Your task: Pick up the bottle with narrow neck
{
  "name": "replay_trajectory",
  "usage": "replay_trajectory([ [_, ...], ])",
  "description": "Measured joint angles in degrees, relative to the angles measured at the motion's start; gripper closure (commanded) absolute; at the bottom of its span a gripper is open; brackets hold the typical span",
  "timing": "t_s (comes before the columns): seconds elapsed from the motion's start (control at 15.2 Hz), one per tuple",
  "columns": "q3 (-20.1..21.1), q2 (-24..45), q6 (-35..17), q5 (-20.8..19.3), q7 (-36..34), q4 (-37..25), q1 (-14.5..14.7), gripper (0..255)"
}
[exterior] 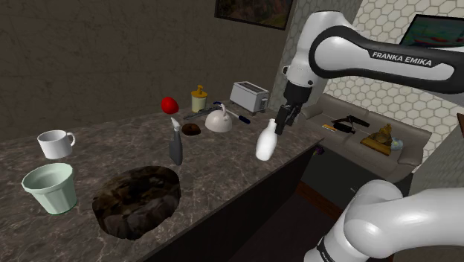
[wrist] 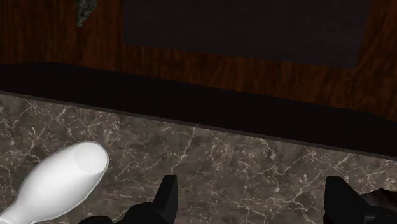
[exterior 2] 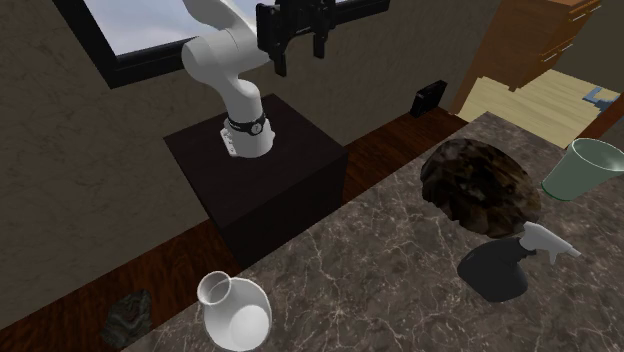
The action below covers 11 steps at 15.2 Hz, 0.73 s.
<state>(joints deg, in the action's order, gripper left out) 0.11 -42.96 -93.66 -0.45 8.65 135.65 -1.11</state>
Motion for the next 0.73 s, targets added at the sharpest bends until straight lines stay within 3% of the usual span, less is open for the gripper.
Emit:
replay_trajectory([
  [0.46,-4.81,6.35,-4.94,-2.83,5.76,-1.02,-1.61,0],
  [0.73,-8.86,13.69,-8.94,-4.44,10.77,-4.21,-2.67,0],
])
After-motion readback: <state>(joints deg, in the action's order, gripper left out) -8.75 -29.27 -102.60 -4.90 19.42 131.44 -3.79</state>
